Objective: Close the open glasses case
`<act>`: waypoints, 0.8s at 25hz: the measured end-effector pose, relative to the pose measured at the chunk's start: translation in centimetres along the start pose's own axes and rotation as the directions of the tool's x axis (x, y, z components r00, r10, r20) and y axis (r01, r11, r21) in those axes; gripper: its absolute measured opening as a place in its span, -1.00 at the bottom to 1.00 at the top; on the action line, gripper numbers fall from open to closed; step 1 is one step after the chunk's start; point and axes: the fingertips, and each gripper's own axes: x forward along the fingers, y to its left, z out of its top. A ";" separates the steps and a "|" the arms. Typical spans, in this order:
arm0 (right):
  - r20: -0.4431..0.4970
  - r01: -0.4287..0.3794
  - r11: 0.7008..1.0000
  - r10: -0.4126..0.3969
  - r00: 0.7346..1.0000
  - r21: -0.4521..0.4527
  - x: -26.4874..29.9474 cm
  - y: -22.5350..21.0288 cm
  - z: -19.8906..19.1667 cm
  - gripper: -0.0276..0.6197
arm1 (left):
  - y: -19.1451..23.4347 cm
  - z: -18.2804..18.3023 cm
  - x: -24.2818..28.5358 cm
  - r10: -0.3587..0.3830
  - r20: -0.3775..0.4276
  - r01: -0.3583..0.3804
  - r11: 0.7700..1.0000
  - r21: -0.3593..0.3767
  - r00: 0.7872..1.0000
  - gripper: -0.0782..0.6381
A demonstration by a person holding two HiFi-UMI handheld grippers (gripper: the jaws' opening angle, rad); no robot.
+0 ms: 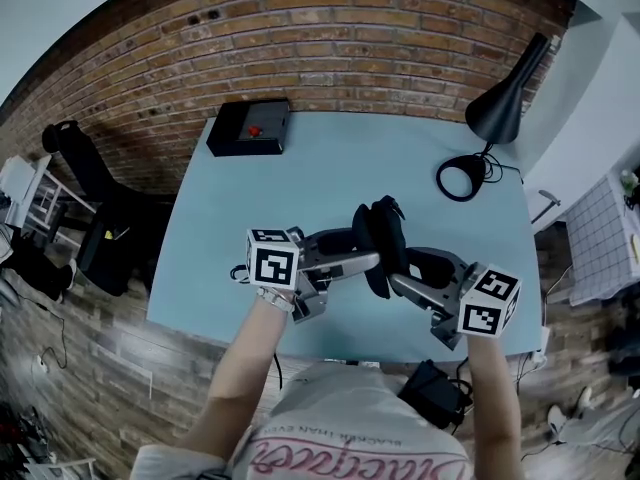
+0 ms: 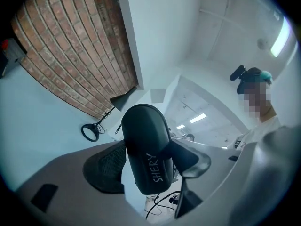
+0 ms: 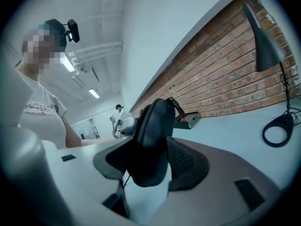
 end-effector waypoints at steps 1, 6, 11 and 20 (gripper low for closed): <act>-0.003 0.024 1.000 -0.024 1.000 -0.001 -0.2 -0.5 -0.1 -0.27 | -0.2 -0.1 -0.2 -0.021 -0.001 0.021 1.000 -0.005 1.000 0.09; -0.073 0.181 0.983 -0.182 0.981 -0.019 -0.2 -2.4 -1.5 -0.48 | -0.3 -0.4 -0.6 -0.042 0.001 0.042 0.999 -0.020 0.999 0.09; -0.118 0.477 0.878 -0.477 0.871 -0.036 -0.9 -6.3 -3.7 -0.68 | 2.4 -3.0 0.0 0.131 -0.055 -0.130 0.991 0.038 0.990 0.09; -0.166 0.666 0.737 -0.647 0.744 0.115 -2.0 -10.1 -7.6 -0.70 | 8.3 -4.7 -1.8 0.592 -0.005 -0.581 0.792 0.188 0.806 0.08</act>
